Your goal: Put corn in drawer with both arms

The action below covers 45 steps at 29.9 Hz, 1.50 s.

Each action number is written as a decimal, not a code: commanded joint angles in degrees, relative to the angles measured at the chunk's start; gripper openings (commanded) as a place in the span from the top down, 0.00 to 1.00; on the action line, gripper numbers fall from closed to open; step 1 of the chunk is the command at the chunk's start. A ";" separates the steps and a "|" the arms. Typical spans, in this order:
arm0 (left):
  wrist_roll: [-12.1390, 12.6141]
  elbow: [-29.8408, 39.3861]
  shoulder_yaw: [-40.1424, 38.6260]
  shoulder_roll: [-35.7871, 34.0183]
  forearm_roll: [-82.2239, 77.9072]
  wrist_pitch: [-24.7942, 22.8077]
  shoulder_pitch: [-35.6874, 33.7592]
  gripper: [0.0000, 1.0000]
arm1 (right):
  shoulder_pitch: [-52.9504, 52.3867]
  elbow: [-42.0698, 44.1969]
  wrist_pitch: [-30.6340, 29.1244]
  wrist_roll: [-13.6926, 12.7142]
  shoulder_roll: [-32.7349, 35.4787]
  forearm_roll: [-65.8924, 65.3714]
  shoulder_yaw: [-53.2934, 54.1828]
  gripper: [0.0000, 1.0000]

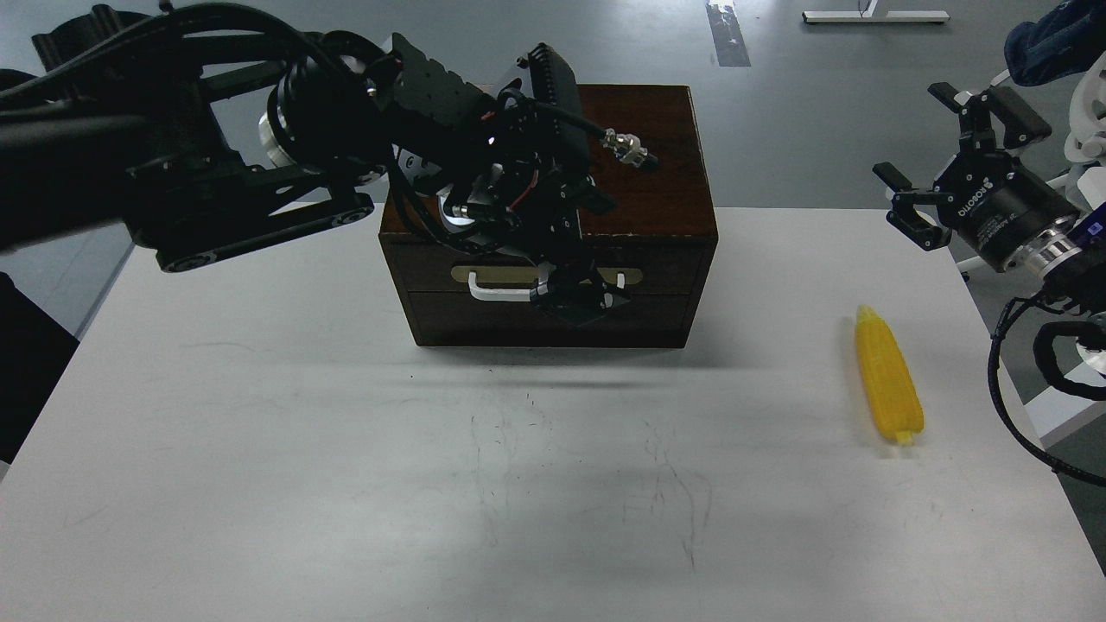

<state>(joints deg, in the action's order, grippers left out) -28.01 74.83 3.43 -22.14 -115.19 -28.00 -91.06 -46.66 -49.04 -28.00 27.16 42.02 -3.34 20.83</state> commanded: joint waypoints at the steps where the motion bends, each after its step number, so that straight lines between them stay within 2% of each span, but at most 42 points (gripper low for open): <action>1: 0.01 -0.48 2.10 1.48 -4.07 0.00 0.01 0.02 | 0.17 0.00 0.00 0.00 -0.01 0.00 0.00 0.00; 8: 0.01 -0.83 3.08 2.37 -9.70 0.00 0.45 0.02 | 0.26 0.00 0.00 0.08 0.26 0.00 0.00 0.00; 15: 0.01 -0.92 5.89 2.37 -9.71 0.00 0.80 0.02 | 0.26 0.00 0.00 0.00 0.26 0.00 0.00 0.00; 45: 0.01 -2.93 7.30 2.54 -9.81 0.00 4.67 0.02 | 0.78 0.09 0.00 0.08 0.35 0.00 0.62 0.00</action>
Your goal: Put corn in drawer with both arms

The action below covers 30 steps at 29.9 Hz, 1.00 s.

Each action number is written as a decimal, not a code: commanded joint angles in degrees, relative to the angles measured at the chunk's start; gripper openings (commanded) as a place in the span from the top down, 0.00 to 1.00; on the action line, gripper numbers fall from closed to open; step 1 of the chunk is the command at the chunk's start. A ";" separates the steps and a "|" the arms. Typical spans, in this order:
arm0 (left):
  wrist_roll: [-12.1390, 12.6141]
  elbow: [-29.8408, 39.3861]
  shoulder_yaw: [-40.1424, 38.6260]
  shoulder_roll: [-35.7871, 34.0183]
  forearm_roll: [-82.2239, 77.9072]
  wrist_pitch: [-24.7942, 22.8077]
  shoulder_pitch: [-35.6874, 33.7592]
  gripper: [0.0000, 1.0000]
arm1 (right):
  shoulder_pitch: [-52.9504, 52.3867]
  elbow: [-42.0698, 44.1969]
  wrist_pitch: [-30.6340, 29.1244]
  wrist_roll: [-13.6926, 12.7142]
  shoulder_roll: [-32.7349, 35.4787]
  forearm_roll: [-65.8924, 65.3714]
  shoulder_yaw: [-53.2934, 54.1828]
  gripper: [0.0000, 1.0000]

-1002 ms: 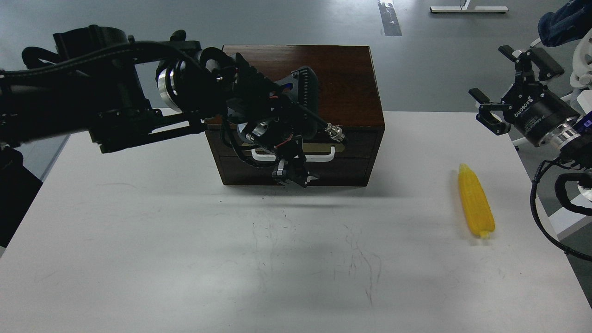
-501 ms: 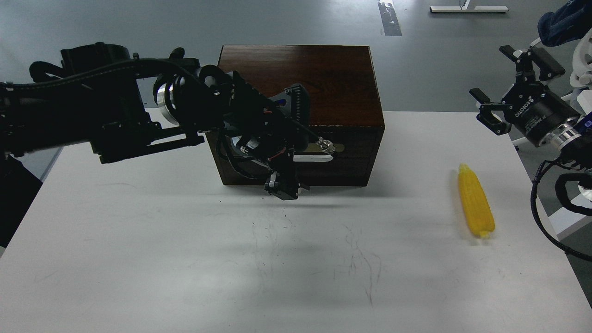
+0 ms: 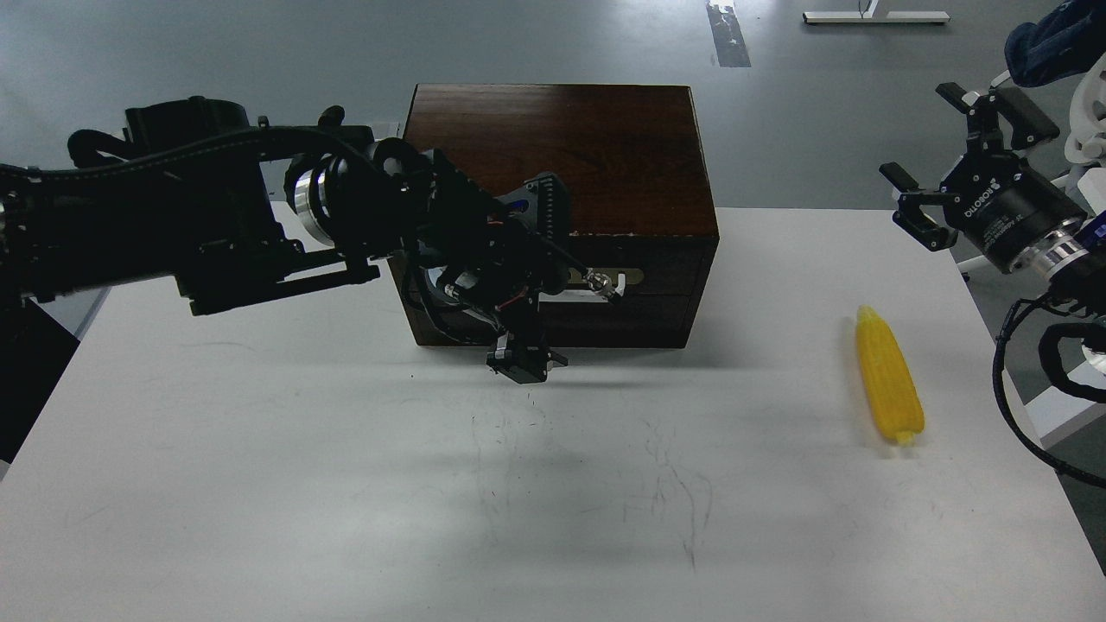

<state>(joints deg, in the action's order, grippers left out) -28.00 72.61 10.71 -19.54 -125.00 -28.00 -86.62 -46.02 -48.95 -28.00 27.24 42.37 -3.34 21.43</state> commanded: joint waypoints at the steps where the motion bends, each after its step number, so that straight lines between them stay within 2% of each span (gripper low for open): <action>1: 0.00 -0.80 0.01 -0.06 0.00 0.00 0.22 0.02 | 0.14 0.00 0.00 0.00 0.00 0.00 0.01 0.00; 30: 0.00 -3.35 2.21 0.99 0.00 0.00 0.83 0.02 | 0.58 0.00 0.00 0.00 0.00 0.00 0.71 0.00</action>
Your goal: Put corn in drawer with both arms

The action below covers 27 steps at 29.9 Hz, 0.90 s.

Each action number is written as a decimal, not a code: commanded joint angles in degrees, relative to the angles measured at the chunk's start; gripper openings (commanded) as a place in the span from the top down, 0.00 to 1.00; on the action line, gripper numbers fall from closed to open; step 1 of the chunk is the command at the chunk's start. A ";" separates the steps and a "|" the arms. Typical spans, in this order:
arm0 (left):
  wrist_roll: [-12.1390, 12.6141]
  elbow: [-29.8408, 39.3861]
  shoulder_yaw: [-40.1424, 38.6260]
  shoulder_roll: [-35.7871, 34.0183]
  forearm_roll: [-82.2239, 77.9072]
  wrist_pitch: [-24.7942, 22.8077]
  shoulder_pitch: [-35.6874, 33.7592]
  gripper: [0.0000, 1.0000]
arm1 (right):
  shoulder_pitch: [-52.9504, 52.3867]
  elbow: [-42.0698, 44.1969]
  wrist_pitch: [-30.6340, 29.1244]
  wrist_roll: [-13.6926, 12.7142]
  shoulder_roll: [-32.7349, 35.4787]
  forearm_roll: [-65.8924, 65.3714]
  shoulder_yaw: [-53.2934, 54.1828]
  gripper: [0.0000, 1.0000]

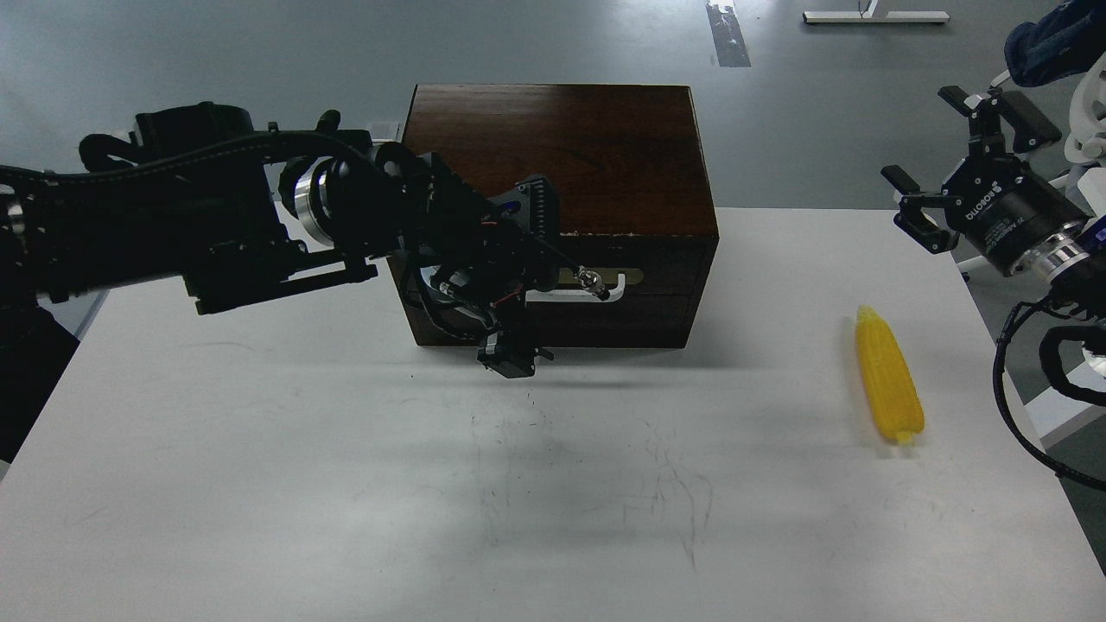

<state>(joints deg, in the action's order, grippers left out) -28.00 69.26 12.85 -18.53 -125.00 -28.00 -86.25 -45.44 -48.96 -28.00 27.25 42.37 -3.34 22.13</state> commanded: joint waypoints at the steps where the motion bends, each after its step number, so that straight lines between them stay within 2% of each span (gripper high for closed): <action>1: 0.00 0.00 0.07 -0.01 0.00 0.00 0.56 0.02 | 0.09 0.00 0.00 0.00 0.00 0.00 0.02 0.00; 22: 0.00 0.00 0.24 3.59 0.00 0.00 0.73 0.02 | 0.71 -0.09 0.00 0.00 0.96 0.00 1.07 0.00; 27: 0.00 0.09 2.53 4.03 0.00 0.00 -0.06 0.02 | 0.97 -0.09 0.00 0.00 1.40 0.00 1.42 0.00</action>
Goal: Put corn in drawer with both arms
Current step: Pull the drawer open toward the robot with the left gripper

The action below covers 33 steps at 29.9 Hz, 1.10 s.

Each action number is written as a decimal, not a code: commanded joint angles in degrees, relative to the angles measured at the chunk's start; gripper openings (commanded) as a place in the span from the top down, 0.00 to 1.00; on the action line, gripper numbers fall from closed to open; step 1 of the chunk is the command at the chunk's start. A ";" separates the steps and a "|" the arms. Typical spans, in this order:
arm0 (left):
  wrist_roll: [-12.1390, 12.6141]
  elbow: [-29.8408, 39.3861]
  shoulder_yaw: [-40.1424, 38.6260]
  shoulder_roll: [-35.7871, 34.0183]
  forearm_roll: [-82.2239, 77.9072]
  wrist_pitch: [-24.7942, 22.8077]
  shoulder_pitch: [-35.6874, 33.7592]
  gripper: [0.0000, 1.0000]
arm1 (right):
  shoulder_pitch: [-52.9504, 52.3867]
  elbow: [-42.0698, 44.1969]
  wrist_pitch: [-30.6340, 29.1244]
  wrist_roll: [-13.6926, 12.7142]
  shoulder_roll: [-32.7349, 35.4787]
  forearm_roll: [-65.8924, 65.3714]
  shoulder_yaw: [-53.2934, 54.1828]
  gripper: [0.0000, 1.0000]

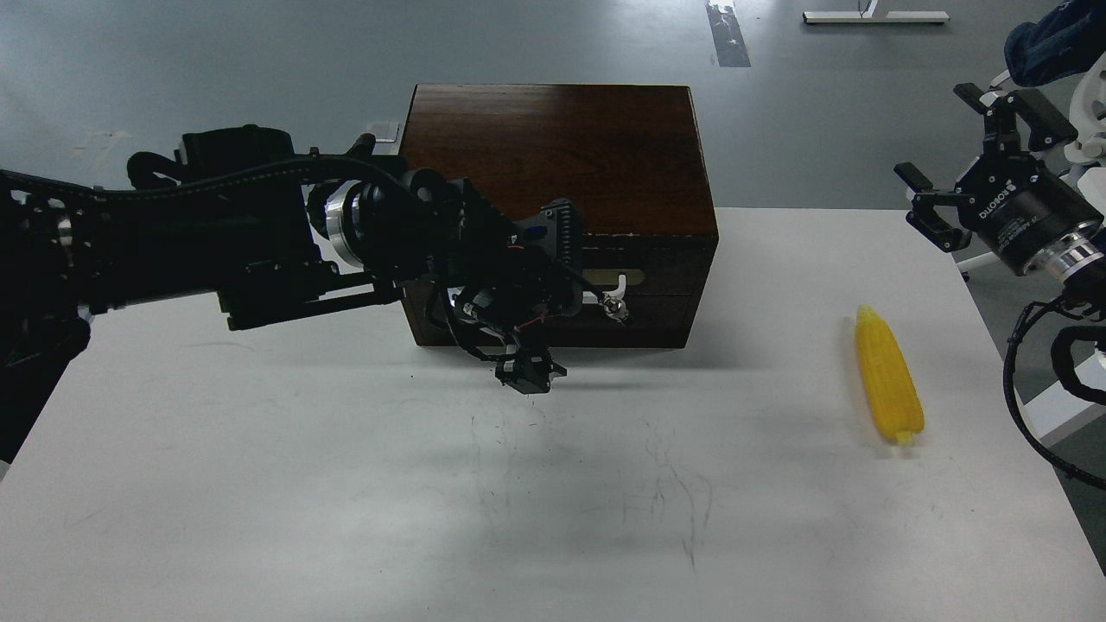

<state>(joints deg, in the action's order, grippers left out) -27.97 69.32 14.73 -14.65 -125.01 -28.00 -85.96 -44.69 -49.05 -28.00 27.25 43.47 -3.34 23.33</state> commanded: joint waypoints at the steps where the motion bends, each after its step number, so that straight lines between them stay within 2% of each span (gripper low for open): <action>1: -0.03 0.03 0.65 0.15 0.01 0.00 -0.35 0.02 | 0.22 0.01 0.00 0.00 0.30 0.00 0.22 0.00; 6: -0.03 0.91 0.65 0.41 0.01 0.00 -0.52 0.02 | 0.48 0.01 0.00 0.00 0.30 0.00 0.31 0.00; 17: -0.03 7.32 0.56 0.15 0.01 0.00 -1.84 0.02 | 0.66 0.01 0.00 0.00 0.30 0.00 0.31 0.00; 33: -0.03 17.08 0.48 -3.89 0.01 0.00 -2.19 0.02 | 0.84 0.01 0.00 0.00 0.39 0.00 0.31 0.00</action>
<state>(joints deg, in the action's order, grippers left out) -28.03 85.62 15.22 -18.23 -124.98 -28.00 -88.13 -43.86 -49.04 -28.00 27.25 43.87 -3.34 23.65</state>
